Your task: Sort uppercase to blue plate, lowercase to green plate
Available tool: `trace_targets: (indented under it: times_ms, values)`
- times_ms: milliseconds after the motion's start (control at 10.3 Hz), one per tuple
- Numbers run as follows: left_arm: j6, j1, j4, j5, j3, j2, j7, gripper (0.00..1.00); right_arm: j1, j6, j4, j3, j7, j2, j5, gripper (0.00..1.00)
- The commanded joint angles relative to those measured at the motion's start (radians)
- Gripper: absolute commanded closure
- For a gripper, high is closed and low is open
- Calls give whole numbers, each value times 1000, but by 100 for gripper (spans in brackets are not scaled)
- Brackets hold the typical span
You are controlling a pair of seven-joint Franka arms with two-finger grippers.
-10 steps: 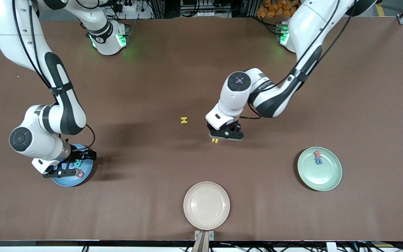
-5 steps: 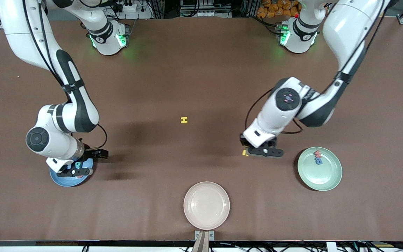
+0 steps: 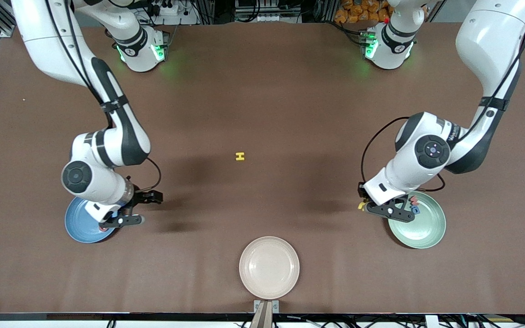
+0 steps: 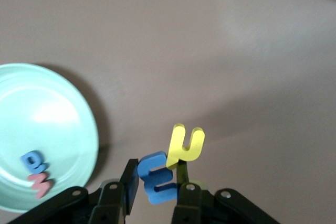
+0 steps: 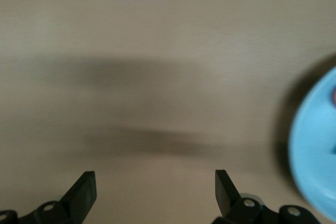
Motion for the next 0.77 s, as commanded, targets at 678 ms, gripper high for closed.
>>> trace_targets:
  times_ms: [678]
  values:
    - [-53, 70, -23, -24, 170, -10, 436, 100, 253, 115, -55, 152, 368, 31, -14, 0]
